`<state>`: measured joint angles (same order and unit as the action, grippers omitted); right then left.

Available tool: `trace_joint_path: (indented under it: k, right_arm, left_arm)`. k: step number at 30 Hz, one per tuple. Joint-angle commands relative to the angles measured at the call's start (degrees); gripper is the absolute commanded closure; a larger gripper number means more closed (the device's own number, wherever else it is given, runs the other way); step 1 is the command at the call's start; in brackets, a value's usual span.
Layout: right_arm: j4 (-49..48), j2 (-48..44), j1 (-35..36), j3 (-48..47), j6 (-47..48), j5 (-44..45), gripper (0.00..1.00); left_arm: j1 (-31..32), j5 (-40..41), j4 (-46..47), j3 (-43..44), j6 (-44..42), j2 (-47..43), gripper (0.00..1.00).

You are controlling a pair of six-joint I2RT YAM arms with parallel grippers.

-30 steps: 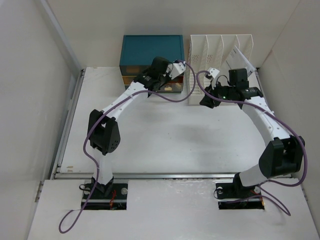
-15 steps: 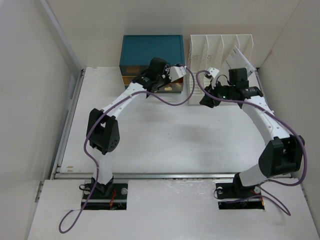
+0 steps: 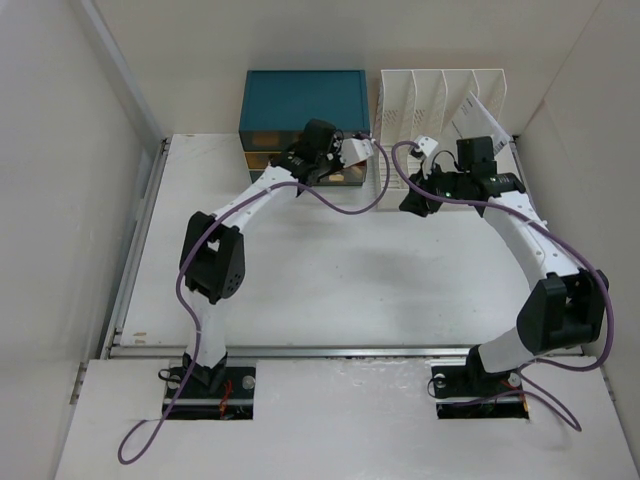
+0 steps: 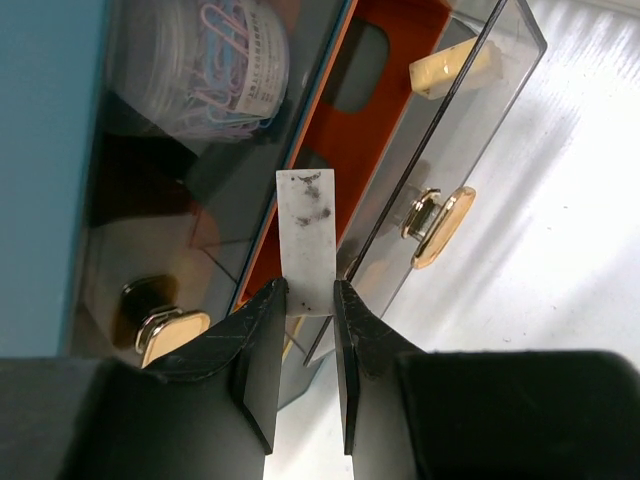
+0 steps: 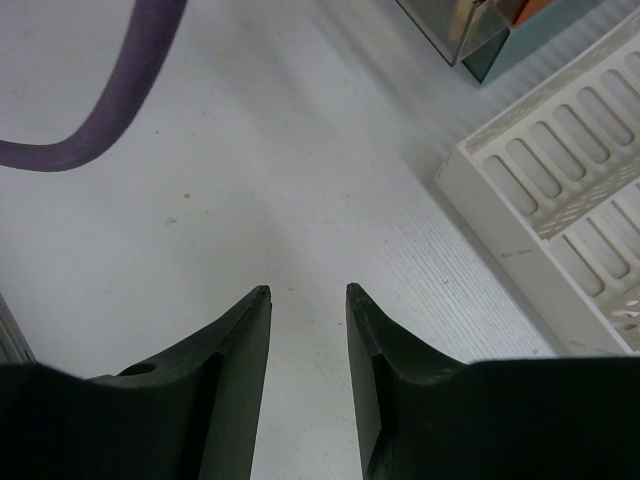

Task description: Organize the desk

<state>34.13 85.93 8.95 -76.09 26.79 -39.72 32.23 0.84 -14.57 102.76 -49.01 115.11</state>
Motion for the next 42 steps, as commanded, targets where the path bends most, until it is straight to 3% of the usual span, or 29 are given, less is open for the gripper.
trace_joint_path:
  k: [1, 13, 17, 19, 22, 24, 28, 34, 42]
  right_arm:
    - [-0.47, 0.47, -0.34, -2.39, 0.90, -2.02, 0.58]
    - [-0.47, 0.47, -0.34, -2.39, 0.90, -2.02, 0.58]
    - [-0.47, 0.47, -0.34, -2.39, 0.90, -2.02, 0.58]
    - [-0.47, 0.47, -0.34, -2.39, 1.42, -2.02, 0.58]
    - [-0.47, 0.47, -0.34, -2.39, 1.43, -2.02, 0.58]
    - [-0.47, 0.47, -0.34, -2.39, 1.43, -2.02, 0.58]
    - [-0.47, 0.47, -0.34, -2.39, 1.43, -2.02, 0.58]
    - [-0.47, 0.47, -0.34, -2.39, 1.43, -2.02, 0.58]
    - [-0.47, 0.99, -0.34, -2.39, 1.43, -2.55, 0.58]
  left_arm:
    - [-0.24, 1.35, 3.92, 1.04, -0.82, -0.06, 1.00]
    - [-0.76, 3.99, 6.92, 0.51, -0.29, -0.06, 0.99]
    - [-0.76, 5.30, 8.85, -0.63, 0.93, -0.58, 0.88]
    - [-0.76, 5.31, 9.47, -1.24, 1.47, -1.11, 0.75]
    - [-0.76, 6.01, 10.09, -1.25, 1.99, -1.12, 0.70]
    - [-0.76, 6.63, 10.61, -1.77, 2.61, -1.64, 0.57]
    - [-0.76, 7.24, 11.14, -1.77, 3.22, -2.16, 0.50]
    - [-0.76, 7.24, 11.67, -3.00, 4.98, -3.31, 0.50]
    - [0.90, 8.91, 13.43, -10.91, 6.56, -14.37, 0.52]
